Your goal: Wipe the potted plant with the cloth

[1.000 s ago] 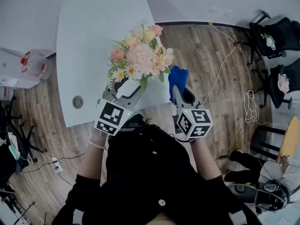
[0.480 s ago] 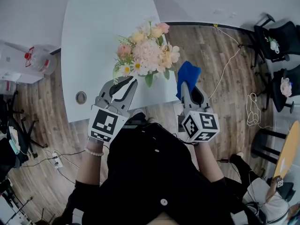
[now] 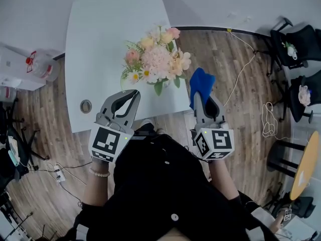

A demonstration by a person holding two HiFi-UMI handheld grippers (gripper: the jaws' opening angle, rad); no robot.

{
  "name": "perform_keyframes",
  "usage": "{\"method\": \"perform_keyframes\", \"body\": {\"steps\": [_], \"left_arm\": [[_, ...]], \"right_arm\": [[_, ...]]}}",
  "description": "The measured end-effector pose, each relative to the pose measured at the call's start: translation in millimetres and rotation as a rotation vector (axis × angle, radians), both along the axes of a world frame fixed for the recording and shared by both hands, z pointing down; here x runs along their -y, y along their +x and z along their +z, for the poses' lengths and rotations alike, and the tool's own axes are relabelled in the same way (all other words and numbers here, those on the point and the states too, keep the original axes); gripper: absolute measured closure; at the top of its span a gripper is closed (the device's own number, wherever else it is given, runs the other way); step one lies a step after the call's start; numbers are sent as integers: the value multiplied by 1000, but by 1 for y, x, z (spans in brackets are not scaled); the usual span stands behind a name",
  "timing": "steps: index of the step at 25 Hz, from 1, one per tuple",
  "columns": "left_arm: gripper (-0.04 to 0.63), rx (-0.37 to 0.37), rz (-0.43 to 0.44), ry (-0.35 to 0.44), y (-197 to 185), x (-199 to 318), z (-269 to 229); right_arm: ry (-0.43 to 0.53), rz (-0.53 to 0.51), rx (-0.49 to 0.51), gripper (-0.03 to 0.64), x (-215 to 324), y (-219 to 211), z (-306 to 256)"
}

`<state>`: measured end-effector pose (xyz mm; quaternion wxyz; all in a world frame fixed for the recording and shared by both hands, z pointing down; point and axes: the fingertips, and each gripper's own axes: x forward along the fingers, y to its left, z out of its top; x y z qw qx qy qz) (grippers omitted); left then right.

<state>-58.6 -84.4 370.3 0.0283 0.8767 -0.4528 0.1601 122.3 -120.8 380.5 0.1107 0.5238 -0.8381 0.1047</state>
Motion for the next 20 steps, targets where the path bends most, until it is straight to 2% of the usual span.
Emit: {"method": "perform_keyframes", "body": {"steps": [6, 20], "left_arm": [[575, 2, 7, 6, -1, -2, -3], [577, 6, 39, 9, 7, 0, -2]], "right_arm": [[3, -22, -45, 535, -3, -3, 1], [-6, -20, -42, 535, 0, -6, 1]]}}
